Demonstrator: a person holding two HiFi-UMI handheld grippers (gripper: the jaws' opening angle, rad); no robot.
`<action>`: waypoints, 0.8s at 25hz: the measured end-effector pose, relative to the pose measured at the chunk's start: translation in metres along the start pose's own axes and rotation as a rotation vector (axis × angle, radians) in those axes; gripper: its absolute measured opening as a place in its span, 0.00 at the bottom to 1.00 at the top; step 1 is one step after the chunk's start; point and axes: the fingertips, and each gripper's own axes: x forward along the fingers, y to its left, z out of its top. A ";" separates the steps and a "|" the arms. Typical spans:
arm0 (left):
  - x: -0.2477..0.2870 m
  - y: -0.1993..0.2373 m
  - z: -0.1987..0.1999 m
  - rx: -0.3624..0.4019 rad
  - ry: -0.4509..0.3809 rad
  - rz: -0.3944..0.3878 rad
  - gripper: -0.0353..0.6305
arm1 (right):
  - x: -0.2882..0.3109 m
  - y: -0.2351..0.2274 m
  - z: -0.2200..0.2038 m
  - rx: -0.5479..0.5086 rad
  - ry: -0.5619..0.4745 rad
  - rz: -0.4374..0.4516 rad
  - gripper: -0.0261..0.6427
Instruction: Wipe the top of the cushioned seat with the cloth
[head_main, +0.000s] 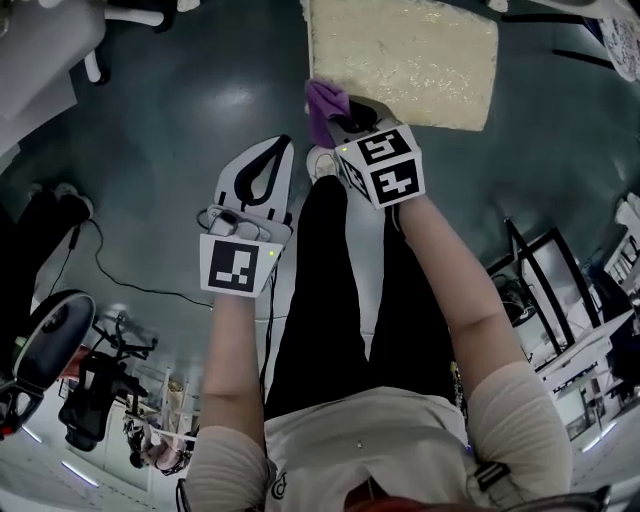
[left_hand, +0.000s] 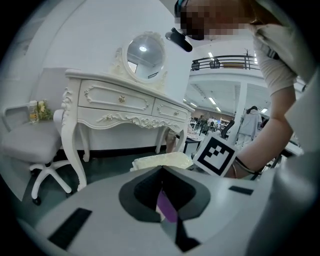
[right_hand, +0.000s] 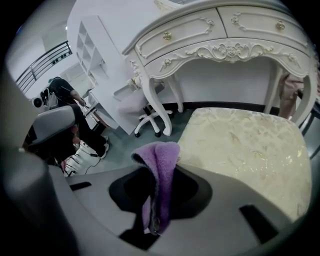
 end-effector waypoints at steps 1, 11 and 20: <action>-0.002 0.004 -0.002 -0.005 0.000 -0.001 0.07 | 0.004 -0.001 0.000 0.001 0.001 -0.009 0.17; 0.005 0.010 -0.005 -0.009 -0.007 -0.030 0.07 | 0.007 -0.012 -0.002 0.014 -0.015 -0.017 0.17; 0.023 -0.036 -0.008 -0.003 -0.001 -0.074 0.07 | -0.016 -0.045 -0.016 0.018 -0.018 -0.007 0.18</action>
